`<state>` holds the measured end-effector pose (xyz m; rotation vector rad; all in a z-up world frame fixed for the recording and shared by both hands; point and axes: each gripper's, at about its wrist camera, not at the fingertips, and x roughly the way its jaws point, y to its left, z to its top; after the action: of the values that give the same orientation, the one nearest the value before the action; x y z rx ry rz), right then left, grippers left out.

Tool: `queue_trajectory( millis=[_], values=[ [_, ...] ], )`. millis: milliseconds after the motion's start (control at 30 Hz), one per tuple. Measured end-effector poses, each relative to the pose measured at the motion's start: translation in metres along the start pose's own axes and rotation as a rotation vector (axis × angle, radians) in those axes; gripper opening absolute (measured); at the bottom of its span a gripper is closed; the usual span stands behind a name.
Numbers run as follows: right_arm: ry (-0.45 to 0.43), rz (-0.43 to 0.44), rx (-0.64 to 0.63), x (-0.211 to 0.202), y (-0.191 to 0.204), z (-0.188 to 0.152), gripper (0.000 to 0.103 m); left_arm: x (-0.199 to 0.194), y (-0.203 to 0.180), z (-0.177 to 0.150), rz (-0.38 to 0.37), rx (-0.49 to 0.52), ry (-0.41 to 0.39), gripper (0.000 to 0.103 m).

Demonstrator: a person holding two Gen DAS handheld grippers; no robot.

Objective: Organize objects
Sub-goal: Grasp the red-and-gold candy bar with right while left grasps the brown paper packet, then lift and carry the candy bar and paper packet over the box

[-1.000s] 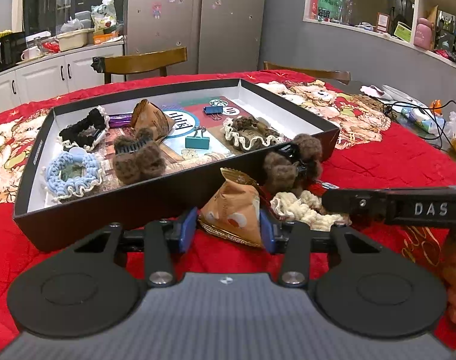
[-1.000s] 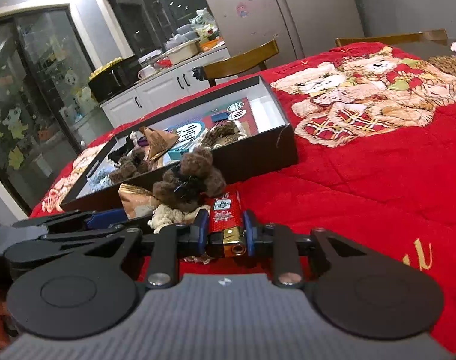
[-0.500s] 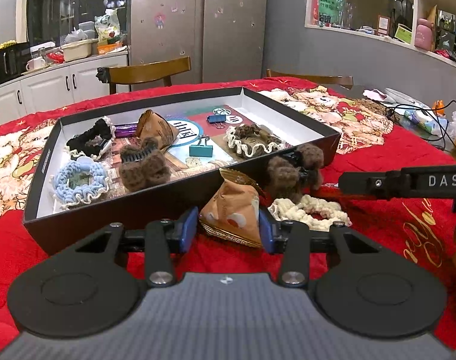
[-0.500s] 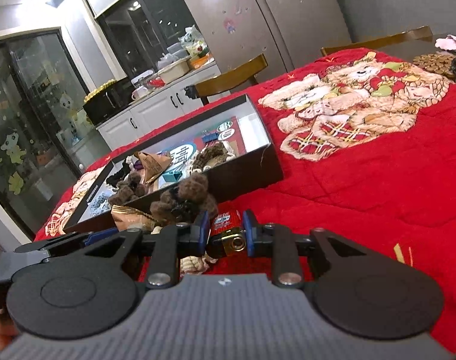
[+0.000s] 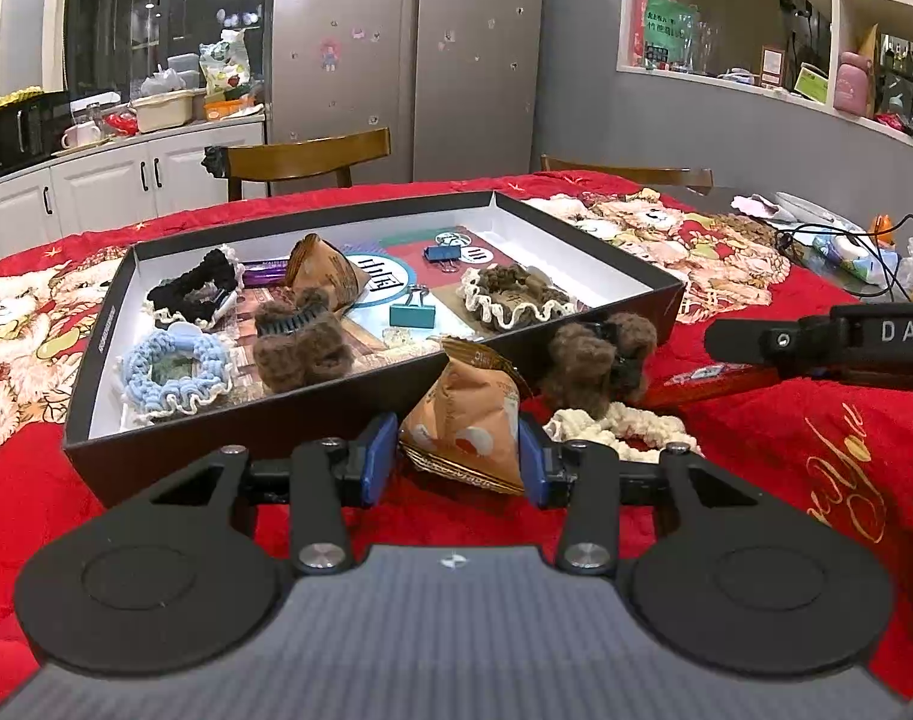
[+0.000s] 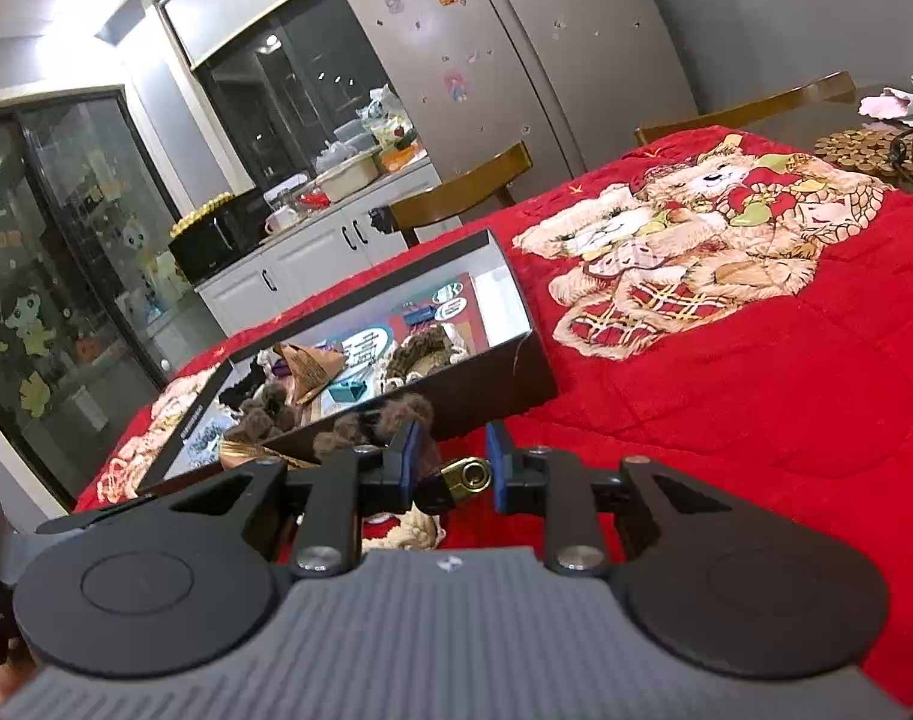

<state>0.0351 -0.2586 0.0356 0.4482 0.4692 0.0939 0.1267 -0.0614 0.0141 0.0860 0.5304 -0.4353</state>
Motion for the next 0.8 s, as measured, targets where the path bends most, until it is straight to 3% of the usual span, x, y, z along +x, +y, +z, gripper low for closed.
queue_trajectory(
  millis=[533,633,800],
  values=[
    [-0.058,0.028,0.009,-0.011,0.000,0.005,0.023,-0.005,-0.004,0.000,-0.001,0.005,-0.022,0.049],
    [-0.077,0.044,0.001,-0.015,0.002,0.006,0.014,-0.008,-0.005,0.001,-0.004,0.006,-0.030,0.049],
    [-0.083,0.055,0.005,-0.017,0.003,0.008,0.014,-0.013,-0.008,0.002,-0.007,0.009,-0.047,0.049]
  ],
)
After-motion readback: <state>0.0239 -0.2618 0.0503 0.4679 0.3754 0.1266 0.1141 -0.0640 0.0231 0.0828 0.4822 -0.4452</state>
